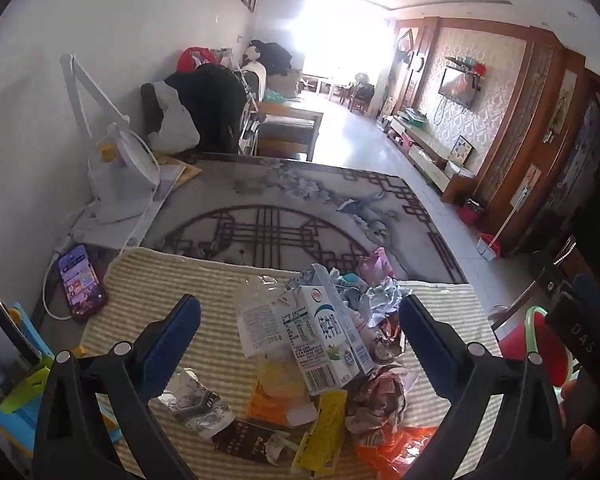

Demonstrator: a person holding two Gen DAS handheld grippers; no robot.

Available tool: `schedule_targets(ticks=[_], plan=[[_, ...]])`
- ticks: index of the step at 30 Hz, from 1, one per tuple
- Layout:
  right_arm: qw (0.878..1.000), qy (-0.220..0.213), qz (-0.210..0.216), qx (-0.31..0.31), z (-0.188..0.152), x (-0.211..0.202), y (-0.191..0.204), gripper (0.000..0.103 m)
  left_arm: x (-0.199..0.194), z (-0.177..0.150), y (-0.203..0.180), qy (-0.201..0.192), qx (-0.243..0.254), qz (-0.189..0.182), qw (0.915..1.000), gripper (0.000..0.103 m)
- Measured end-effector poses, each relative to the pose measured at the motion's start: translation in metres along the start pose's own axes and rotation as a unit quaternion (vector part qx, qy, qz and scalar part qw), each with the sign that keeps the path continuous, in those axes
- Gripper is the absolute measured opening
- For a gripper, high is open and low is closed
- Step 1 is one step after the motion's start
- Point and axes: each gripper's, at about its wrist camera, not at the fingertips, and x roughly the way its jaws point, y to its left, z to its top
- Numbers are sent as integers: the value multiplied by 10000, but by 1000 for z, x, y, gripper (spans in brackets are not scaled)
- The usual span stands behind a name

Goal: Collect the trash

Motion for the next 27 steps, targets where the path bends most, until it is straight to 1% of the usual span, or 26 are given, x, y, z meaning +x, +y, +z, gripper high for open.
schedule_targets(ticks=[9,12,14,21,22,26,27], plan=[[10000,44,5,27,1,4,2,99,1,3,-8,-42,21,54,10000,95],[10000,54,-1,23,0,4,3,99,3,5,-12,-36,22,27,10000,95],[10000,67,-6,30,0,5,3,99,0,2,-1,-43,16,-10,10000,95],[10000,48,-41,74,0,3,1,99,-2,8,-6,-110,80,-74,9999,95],[9999,43,-50,81,0,3,0,99,-3,3,-4,-131,97,-102,9998,95],[9999,40,-83,97,-1,2,1,99,-4,3,-6,-149,151,-164,9996,95],[9999,38,-82,110,0,1,-3,99,-4,3,-8,-152,164,-176,9996,95]])
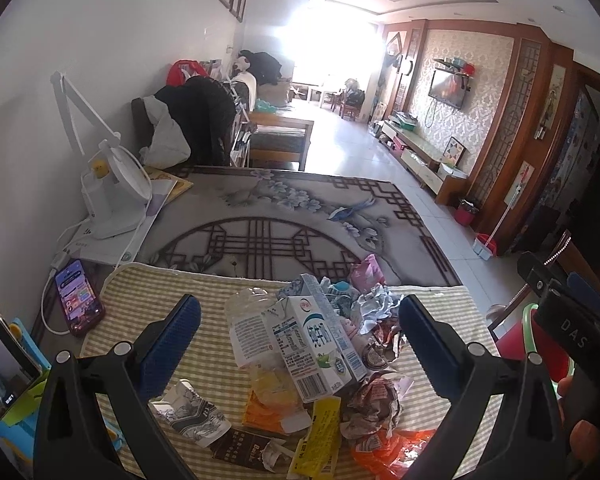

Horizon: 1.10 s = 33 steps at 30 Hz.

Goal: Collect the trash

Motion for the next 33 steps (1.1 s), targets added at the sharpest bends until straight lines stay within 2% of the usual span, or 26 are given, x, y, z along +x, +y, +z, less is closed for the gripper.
schedule_targets(ticks=[33], plan=[[10000,18,-12,38,-2,-3,-4,99,-3,-7,-14,4,141,-106,9998,95]])
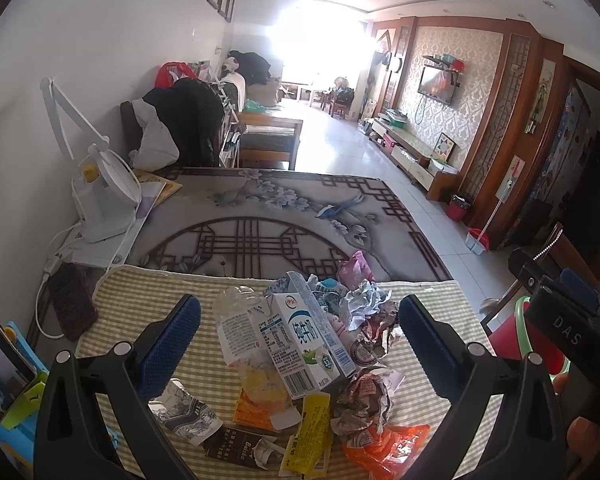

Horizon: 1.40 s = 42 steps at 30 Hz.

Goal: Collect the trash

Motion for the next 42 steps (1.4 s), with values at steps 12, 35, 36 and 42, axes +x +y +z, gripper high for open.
schedule_targets(ticks=[12,35,36,42], plan=[[9998,104,76,-126,-5,7,2,99,2,1,4,-20,54,66,10000,95],[9020,2813,3033,-1237,-79,125,136,52,46,-32,98,778,-617,1081,9892,95],[9010,2891,2939,-1352,-85,128,143,53,46,-31,100,766,-632,1067,9893,95],[8991,3068,2503,-1869,-110,138,159,52,64,-33,113,947,-845,838,9884,95]])
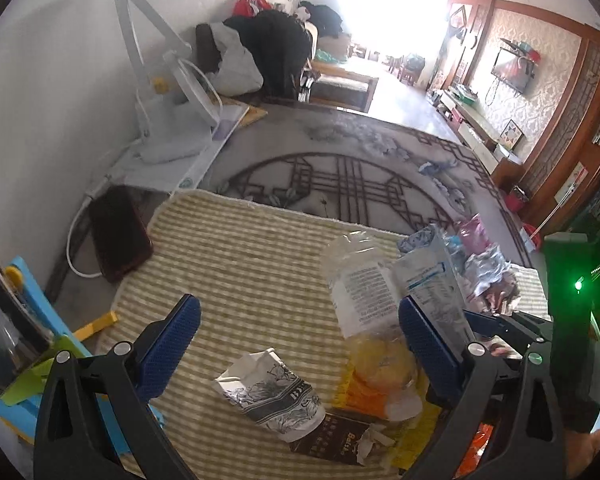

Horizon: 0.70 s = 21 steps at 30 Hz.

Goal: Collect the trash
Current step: 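Grasp the white milk carton with the right gripper while the left grasps the clear plastic bottle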

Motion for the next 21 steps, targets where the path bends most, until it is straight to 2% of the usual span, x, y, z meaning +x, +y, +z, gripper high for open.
schedule_targets(ticks=[3,6,9,11,13,14,15,16,19,21], plan=[[9990,-283,206,291,-3,-12,-15,42,14,0,3,170,-44,-98,9998,95],[9967,-632,266,434,-7,-39,-28,41,38,0,6,523,-141,-333,9980,95],[9942,-821,319,617,-11,-58,-37,41,64,-3,6,884,-234,-413,9950,95],[9927,-928,288,718,-15,-71,-43,41,85,-5,7,1216,-431,-529,9902,95],[9915,-1006,233,787,-20,-80,-47,41,97,-5,10,1327,-766,-743,9854,95],[9908,-1040,220,837,-23,-84,-47,41,103,-4,10,1436,-816,-729,9836,94],[9902,-1060,227,883,-25,-86,-48,41,109,-3,9,1526,-851,-787,9815,92],[9894,-1084,238,936,-28,-88,-49,41,113,-3,8,1577,-893,-831,9799,83],[9885,-1154,238,946,-33,-94,-45,41,121,-7,9,1741,-1194,-1142,9708,70],[9882,-1207,232,915,-35,-96,-39,41,120,-8,8,1690,-1234,-1239,9700,63]])
